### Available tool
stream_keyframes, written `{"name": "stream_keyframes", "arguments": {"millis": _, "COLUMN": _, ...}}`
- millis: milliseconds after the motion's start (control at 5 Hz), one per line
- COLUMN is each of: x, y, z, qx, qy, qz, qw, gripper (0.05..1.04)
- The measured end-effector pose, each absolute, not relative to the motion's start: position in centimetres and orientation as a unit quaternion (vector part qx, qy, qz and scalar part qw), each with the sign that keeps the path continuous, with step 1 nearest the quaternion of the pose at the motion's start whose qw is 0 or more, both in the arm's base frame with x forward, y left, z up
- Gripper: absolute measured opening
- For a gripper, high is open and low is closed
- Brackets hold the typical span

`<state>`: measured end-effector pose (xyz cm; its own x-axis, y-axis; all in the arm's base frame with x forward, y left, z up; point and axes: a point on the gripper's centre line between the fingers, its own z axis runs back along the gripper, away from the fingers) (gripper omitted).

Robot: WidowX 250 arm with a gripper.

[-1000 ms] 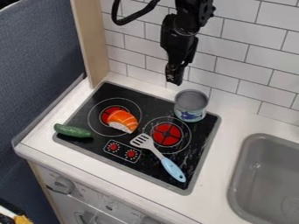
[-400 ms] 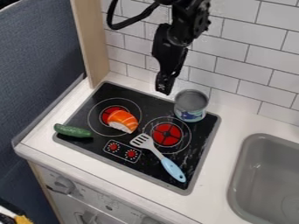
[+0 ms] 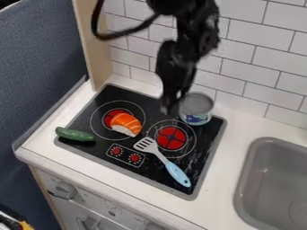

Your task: Moved the white spatula to the left burner

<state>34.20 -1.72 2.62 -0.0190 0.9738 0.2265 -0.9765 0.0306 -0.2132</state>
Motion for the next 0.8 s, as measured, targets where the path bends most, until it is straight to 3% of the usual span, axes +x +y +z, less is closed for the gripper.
{"name": "stream_keyframes", "arguments": {"millis": 200, "x": 31.7, "y": -2.8, "z": 0.7, "qx": 0.024, "qy": -0.143, "qz": 0.672, "qw": 0.727, "gripper": 0.998}}
{"name": "stream_keyframes", "arguments": {"millis": 400, "x": 30.4, "y": -4.0, "z": -0.1, "qx": 0.032, "qy": -0.143, "qz": 0.644, "qw": 0.751, "gripper": 0.998}}
{"name": "stream_keyframes", "arguments": {"millis": 600, "x": 29.6, "y": -4.7, "z": -1.9, "qx": 0.034, "qy": -0.114, "qz": 0.625, "qw": 0.771, "gripper": 0.998}}
{"name": "stream_keyframes", "arguments": {"millis": 800, "x": 29.2, "y": -5.0, "z": -3.8, "qx": 0.003, "qy": -0.077, "qz": 0.612, "qw": 0.787, "gripper": 0.998}}
